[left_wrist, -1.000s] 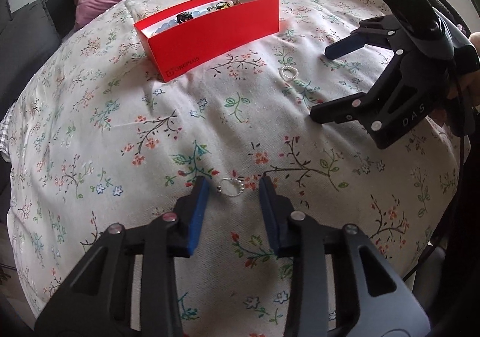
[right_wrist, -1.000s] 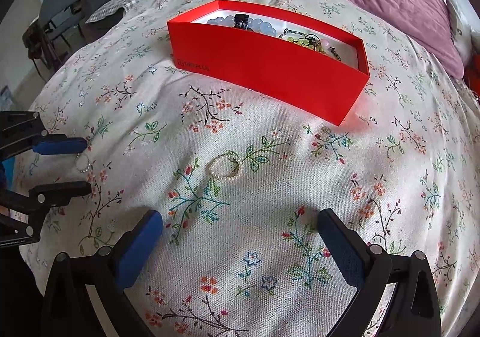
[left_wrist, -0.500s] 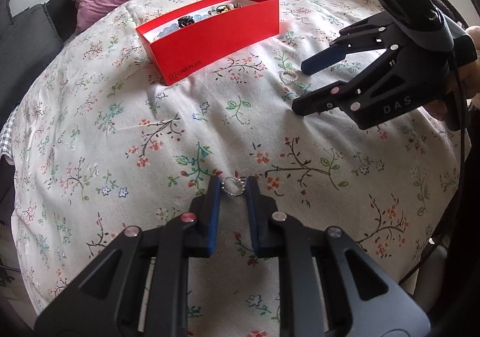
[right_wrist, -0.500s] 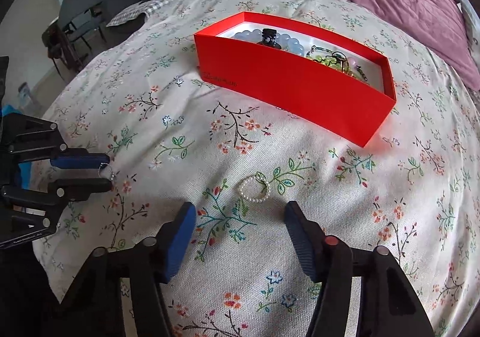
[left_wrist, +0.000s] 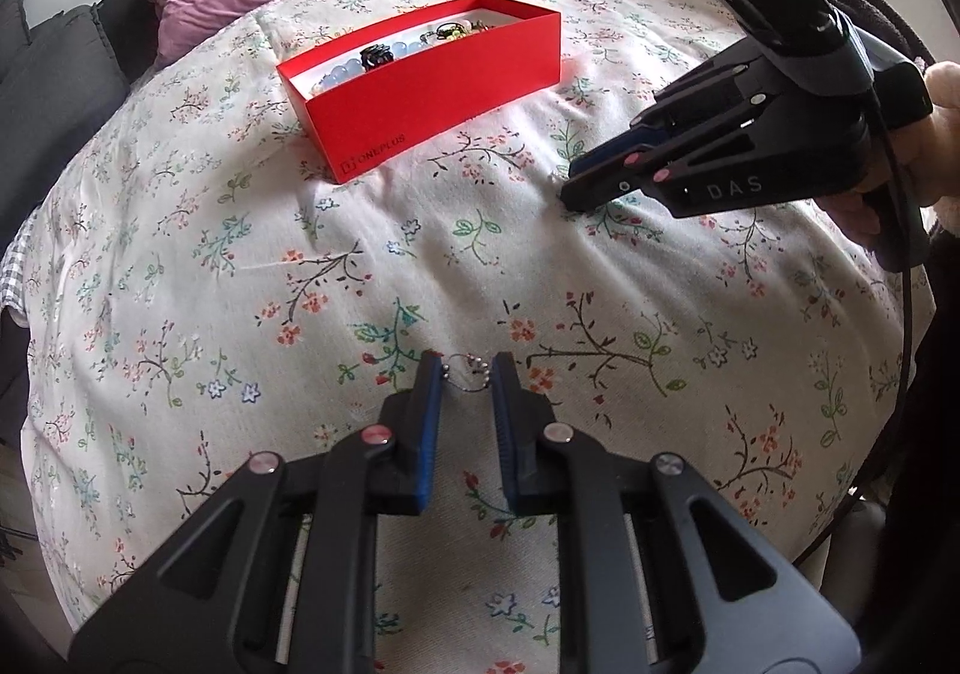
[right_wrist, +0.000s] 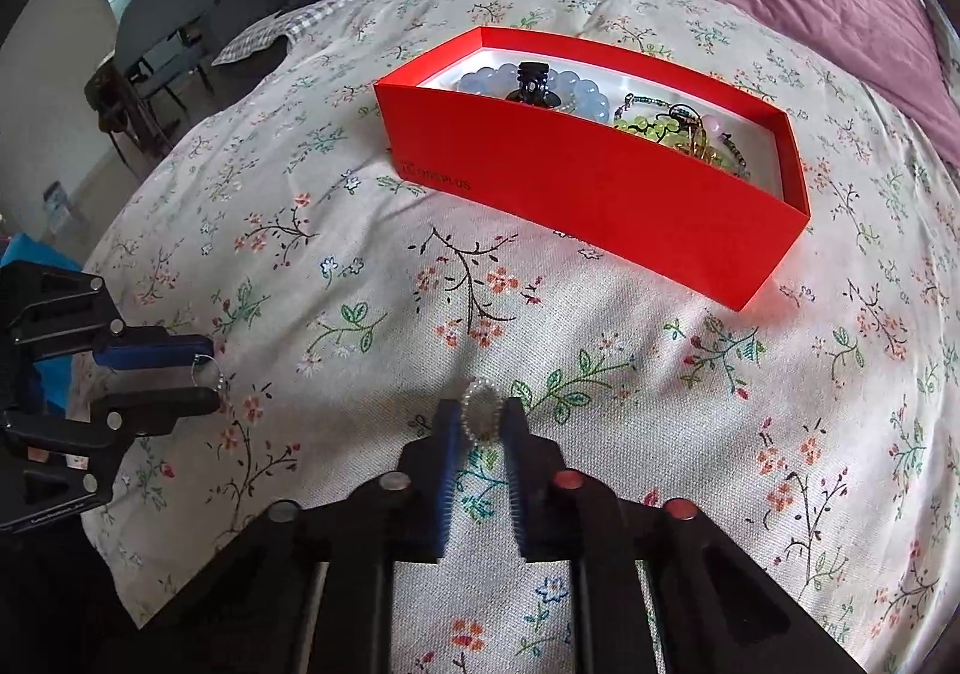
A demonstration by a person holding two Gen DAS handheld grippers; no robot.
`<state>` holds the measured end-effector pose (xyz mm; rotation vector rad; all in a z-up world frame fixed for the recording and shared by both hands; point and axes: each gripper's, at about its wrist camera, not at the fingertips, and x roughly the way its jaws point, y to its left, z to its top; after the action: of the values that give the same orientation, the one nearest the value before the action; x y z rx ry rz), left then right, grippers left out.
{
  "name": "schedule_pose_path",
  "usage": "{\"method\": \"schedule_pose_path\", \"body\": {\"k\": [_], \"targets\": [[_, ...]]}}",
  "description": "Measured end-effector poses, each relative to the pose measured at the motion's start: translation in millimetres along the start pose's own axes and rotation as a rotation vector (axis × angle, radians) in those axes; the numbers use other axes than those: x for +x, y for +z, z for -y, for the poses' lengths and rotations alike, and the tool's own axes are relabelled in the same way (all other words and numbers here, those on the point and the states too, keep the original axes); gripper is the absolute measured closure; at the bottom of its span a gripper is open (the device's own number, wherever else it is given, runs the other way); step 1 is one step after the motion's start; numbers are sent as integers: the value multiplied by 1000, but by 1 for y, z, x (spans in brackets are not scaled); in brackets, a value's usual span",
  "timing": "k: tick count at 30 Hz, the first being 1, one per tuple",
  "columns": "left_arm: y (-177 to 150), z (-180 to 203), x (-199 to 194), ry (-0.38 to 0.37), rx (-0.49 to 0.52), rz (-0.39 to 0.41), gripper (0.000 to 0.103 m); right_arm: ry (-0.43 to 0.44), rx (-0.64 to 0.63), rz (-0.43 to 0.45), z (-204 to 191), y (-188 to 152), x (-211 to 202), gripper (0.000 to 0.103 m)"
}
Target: Organize jewelry
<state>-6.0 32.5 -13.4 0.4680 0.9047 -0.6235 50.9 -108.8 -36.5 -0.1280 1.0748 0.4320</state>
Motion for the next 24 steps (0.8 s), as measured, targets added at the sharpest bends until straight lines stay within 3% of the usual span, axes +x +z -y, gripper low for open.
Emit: {"method": "schedule_pose_path", "body": {"k": [6,24], "targets": [[6,-4,-1,-7,-43,1,84,36,39,0,3,1,-6,98],[33,-21,-6,-24,-209,4,84,85,104,60,12,14,-33,100]]}}
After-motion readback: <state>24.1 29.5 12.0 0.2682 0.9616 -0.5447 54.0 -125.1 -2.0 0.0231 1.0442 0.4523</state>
